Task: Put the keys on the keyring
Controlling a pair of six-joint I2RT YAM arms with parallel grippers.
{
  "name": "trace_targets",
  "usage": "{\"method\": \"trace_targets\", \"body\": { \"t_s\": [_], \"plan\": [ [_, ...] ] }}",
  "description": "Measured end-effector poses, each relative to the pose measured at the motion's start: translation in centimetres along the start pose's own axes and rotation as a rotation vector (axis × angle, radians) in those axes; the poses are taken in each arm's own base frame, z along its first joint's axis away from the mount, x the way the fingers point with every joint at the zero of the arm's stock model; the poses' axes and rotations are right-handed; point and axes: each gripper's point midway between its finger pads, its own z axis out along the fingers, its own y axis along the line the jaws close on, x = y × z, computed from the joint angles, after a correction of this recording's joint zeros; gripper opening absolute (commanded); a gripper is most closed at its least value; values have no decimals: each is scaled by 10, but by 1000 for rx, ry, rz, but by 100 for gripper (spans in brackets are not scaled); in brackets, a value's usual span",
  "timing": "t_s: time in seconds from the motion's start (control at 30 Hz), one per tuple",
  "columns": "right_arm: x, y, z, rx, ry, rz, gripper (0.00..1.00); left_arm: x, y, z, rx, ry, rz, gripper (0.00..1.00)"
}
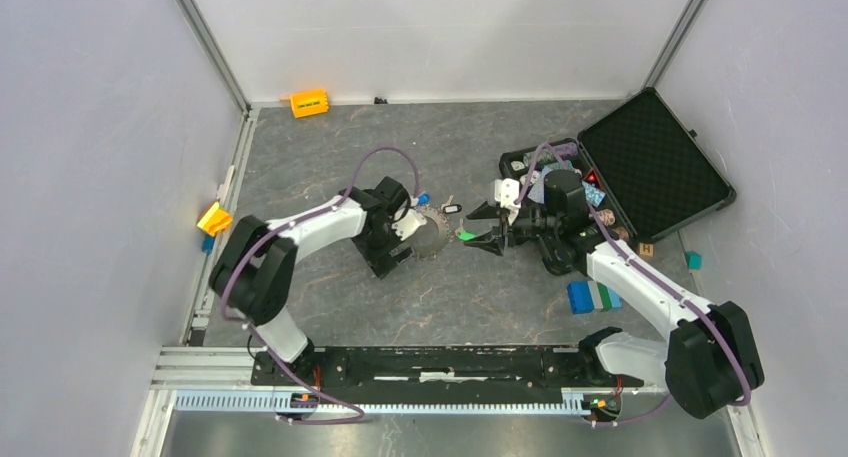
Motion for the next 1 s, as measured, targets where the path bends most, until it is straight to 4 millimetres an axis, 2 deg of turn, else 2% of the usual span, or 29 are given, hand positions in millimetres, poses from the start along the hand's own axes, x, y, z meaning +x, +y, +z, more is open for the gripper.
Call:
{"method": "trace_targets", "body": {
  "t_s": [0.07,0.13,0.17,0.2,0.37,0.47,0.6,0.73,0.83,1.0],
  "plan": [
    [3,-1,-2,11,15,4,68,3,1,-12,-1,-33,-13,100],
    [7,-6,-7,44,35,6,83,-2,8,-36,-4,-135,-50,100],
    [8,-10,-10,68,48,5,95,-5,14,-49,-18,-187,-71,100],
    [9,-14,-13,93,60,6,98,-9,24,-67,-40,-267,-103,100],
    [11,-37,-30,201,112,8,98,-16,68,-147,-222,-625,-209,100],
    [16,-48,-41,270,142,22,98,-12,78,-177,-310,-774,-255,100],
    [22,-68,-61,412,183,76,98,-4,91,-200,-405,-887,-335,100],
    [17,-82,-89,584,202,89,98,7,107,-207,-507,-936,-416,100],
    [4,-81,-106,676,169,31,98,19,108,-212,-549,-953,-440,100],
    [-5,-72,-119,736,127,-32,98,29,93,-243,-584,-1051,-414,100]
  ]
}}
